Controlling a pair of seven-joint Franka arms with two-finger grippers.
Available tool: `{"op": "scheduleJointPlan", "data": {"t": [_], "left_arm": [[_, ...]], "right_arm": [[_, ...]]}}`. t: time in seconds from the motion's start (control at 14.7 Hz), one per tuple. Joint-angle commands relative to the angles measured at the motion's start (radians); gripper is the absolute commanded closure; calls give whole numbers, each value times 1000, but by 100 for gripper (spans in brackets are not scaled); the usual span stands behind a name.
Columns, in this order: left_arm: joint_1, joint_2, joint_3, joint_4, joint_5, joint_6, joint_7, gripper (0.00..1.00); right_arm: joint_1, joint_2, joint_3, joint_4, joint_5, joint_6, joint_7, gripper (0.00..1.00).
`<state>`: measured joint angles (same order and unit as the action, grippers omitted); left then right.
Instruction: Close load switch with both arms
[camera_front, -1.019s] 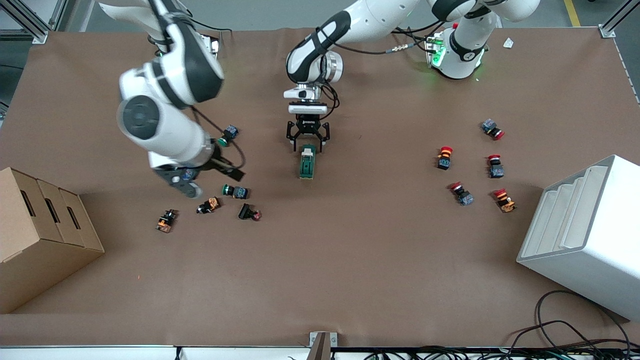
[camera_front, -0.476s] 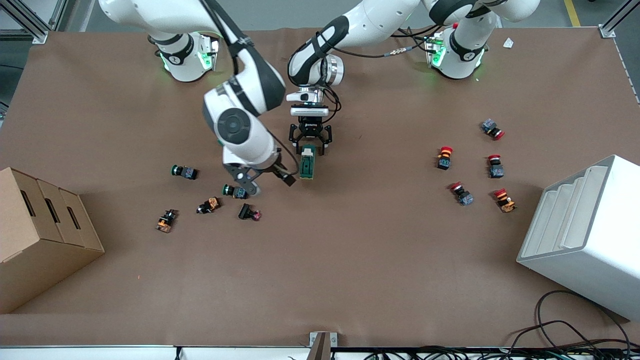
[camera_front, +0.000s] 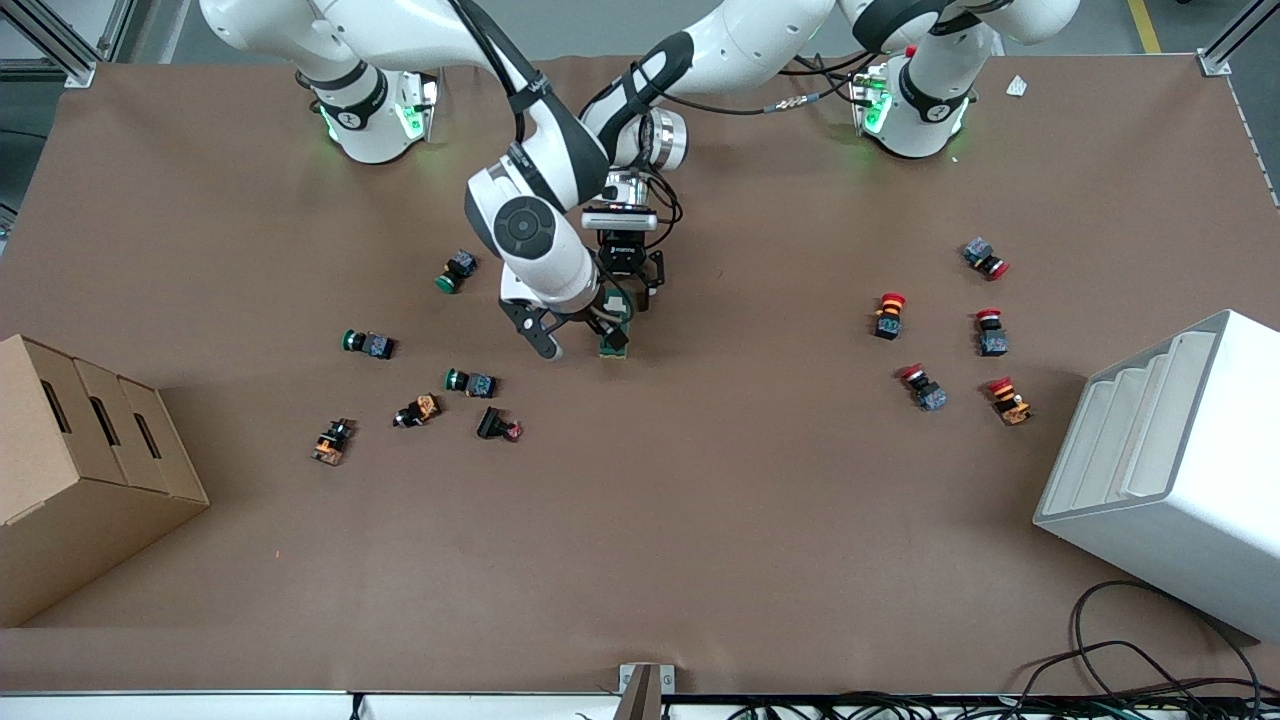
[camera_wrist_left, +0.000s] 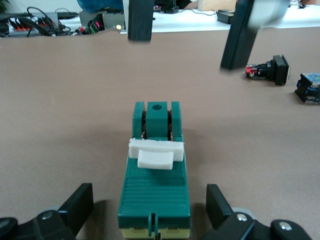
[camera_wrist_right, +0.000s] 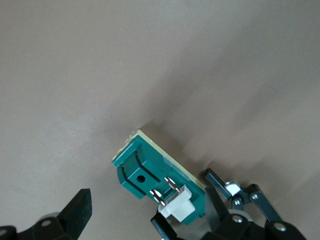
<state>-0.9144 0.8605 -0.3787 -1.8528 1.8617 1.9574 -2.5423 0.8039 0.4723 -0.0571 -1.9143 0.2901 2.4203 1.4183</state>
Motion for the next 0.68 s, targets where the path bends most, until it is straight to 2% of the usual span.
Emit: {"op": "scheduleJointPlan", "data": {"t": [0.0,0.61], "left_arm": [[-14,77,4,15,11,-6,-13,1],[-29,97,4,24,10,-15,-36,1]], "right_arm": [[31,-21,-10,-84,18,110,11,0],[113,48,-10,-91,46,223,13,0]]}}
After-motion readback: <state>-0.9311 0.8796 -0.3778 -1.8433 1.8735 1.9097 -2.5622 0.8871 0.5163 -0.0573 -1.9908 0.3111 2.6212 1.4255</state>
